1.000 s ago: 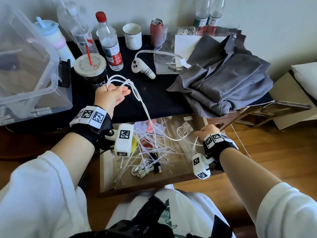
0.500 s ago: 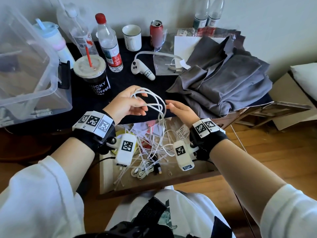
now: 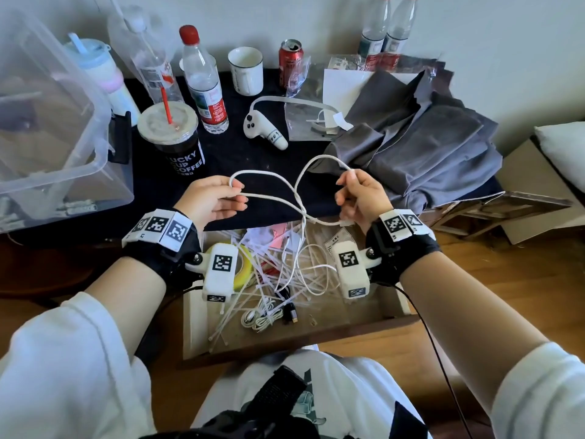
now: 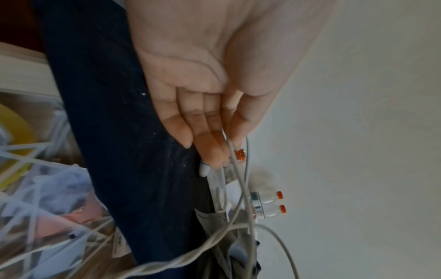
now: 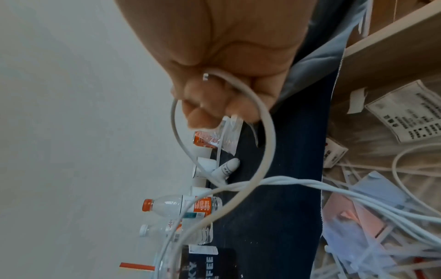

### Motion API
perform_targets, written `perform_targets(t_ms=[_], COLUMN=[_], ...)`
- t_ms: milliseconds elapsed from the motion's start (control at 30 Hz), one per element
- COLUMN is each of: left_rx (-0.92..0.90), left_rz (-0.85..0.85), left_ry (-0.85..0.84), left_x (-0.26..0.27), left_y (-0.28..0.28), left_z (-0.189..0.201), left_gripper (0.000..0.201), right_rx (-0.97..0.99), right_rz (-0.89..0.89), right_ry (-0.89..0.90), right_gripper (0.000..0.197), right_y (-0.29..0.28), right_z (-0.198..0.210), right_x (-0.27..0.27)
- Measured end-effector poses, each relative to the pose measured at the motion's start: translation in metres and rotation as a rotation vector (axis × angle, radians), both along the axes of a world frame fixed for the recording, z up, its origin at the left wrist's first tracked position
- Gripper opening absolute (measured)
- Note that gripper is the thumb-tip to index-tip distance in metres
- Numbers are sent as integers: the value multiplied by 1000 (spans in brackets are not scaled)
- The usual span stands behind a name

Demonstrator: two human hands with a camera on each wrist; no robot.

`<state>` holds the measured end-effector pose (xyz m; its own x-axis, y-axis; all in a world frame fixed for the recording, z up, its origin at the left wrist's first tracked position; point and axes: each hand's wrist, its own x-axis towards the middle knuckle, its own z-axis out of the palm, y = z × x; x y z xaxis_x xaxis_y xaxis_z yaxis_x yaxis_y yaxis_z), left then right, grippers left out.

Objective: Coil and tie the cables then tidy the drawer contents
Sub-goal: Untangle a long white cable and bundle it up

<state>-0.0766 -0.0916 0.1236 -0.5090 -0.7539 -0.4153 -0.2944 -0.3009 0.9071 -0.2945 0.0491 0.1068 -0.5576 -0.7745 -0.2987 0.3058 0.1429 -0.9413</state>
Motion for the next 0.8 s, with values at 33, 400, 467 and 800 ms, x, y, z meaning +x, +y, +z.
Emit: perform_targets(t_ms=[33, 400, 467, 800], left_rx=[1, -2, 10, 135], left_rz=[-11, 31, 60, 85], left_ry=[-11, -33, -19, 228], left_x=[1, -2, -2, -20], left_y=[0, 3, 1, 1], left_z=[-2, -8, -9, 13], left_gripper=[15, 18, 18, 17], right_rx=[-4, -17, -25, -75], right_rz=[-16, -151, -184, 119], right_ry=[-8, -117, -162, 92], right_gripper=[33, 33, 32, 30], right_y=[2, 13, 14, 3], right_z=[0, 2, 2, 51], right_x=[-3, -14, -18, -8])
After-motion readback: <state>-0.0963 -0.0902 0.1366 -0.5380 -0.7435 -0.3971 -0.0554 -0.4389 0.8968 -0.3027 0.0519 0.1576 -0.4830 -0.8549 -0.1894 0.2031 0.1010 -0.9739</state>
